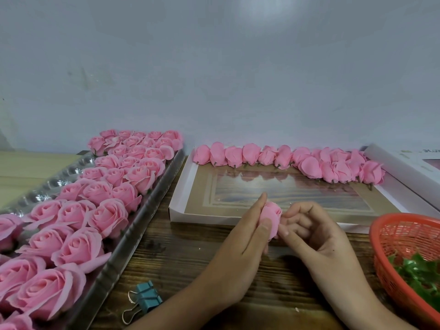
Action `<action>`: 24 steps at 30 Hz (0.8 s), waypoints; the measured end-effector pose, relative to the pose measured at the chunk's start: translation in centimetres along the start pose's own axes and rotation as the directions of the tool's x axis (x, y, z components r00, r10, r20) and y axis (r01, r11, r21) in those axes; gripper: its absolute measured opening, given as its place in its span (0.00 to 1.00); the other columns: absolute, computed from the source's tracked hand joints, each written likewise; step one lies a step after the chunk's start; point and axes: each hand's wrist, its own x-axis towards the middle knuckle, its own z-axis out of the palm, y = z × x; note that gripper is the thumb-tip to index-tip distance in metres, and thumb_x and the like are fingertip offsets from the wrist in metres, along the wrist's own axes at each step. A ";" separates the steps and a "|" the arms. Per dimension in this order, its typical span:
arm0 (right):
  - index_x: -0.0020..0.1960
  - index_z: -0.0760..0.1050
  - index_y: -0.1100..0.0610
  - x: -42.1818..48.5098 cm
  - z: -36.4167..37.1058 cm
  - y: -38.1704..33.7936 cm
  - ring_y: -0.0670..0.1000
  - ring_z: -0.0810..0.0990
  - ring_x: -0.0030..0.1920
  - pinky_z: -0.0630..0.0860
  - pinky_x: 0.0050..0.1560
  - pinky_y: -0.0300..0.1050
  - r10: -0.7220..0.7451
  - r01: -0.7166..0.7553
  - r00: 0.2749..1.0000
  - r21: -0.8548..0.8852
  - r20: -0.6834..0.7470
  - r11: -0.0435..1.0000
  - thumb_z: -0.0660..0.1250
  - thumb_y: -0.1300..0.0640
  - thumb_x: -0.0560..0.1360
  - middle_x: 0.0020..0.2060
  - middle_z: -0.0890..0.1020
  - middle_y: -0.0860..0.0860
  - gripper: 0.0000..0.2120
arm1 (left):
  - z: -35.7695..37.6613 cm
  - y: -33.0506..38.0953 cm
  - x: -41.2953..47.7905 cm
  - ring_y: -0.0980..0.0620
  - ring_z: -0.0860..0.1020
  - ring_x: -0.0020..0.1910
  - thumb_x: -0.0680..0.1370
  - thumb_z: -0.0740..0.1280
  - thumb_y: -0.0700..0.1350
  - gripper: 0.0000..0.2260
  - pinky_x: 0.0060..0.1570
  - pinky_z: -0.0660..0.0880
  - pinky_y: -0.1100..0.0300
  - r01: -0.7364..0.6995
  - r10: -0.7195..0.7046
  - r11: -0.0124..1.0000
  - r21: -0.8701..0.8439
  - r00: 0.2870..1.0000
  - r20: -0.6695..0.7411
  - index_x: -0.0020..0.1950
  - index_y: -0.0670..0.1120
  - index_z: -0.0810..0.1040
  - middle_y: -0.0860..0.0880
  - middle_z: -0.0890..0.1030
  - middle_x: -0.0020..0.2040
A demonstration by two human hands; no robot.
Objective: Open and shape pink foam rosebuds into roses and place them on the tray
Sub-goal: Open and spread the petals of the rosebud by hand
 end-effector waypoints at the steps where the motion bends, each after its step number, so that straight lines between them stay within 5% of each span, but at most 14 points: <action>1: 0.48 0.72 0.63 0.0 0.0 0.0 0.47 0.79 0.38 0.77 0.43 0.33 0.002 -0.002 1.000 0.007 -0.004 1.000 0.70 0.61 0.66 0.36 0.81 0.50 0.12 | 0.1 0.1 0.0 0.62 0.72 0.39 0.77 0.52 0.58 0.23 0.44 0.70 0.65 -0.007 0.007 1.000 0.002 1.000 0.000 0.73 0.63 0.58 0.63 0.75 0.37; 8: 0.47 0.69 0.63 0.1 -0.4 0.2 0.51 0.80 0.40 0.79 0.46 0.38 0.027 -0.026 0.999 0.055 -0.020 0.998 0.70 0.63 0.67 0.38 0.81 0.54 0.12 | 0.1 0.4 0.1 0.63 0.74 0.39 0.80 0.56 0.53 0.22 0.44 0.70 0.69 -0.016 0.016 0.999 0.039 1.000 0.001 0.73 0.63 0.56 0.58 0.74 0.39; 13: 0.46 0.68 0.63 0.0 -0.3 0.2 0.50 0.81 0.38 0.79 0.45 0.37 0.028 -0.027 1.000 0.053 -0.014 0.998 0.68 0.64 0.68 0.38 0.81 0.54 0.11 | 0.0 0.8 0.0 0.45 0.71 0.62 0.80 0.59 0.49 0.23 0.63 0.69 0.54 -0.021 0.024 0.993 0.119 0.999 -0.024 0.74 0.58 0.58 0.38 0.73 0.62; 17: 0.47 0.67 0.63 0.0 -0.2 0.1 0.54 0.82 0.41 0.78 0.50 0.42 0.038 -0.037 0.999 0.035 -0.016 0.999 0.68 0.63 0.69 0.40 0.80 0.60 0.12 | -0.2 1.0 0.3 0.58 0.73 0.35 0.80 0.60 0.45 0.17 0.40 0.71 0.67 -0.043 0.046 0.997 0.069 0.998 -0.043 0.69 0.52 0.68 0.52 0.75 0.36; 21: 0.47 0.67 0.61 -0.2 -0.1 0.1 0.62 0.81 0.46 0.73 0.59 0.59 0.056 -0.055 0.998 0.018 -0.021 0.998 0.68 0.61 0.69 0.44 0.77 0.70 0.12 | -0.5 1.0 0.3 0.58 0.70 0.31 0.81 0.59 0.43 0.08 0.35 0.71 0.63 -0.052 0.055 0.998 0.047 0.996 -0.074 0.58 0.48 0.73 0.52 0.72 0.31; 24: 0.45 0.71 0.55 -0.2 0.0 0.2 0.60 0.78 0.45 0.72 0.56 0.56 0.045 -0.045 0.999 0.013 -0.002 0.999 0.69 0.60 0.69 0.44 0.76 0.71 0.08 | -0.6 1.1 0.2 0.59 0.71 0.30 0.80 0.60 0.45 0.07 0.34 0.71 0.65 -0.040 0.045 0.998 0.051 0.994 -0.100 0.56 0.49 0.74 0.52 0.73 0.31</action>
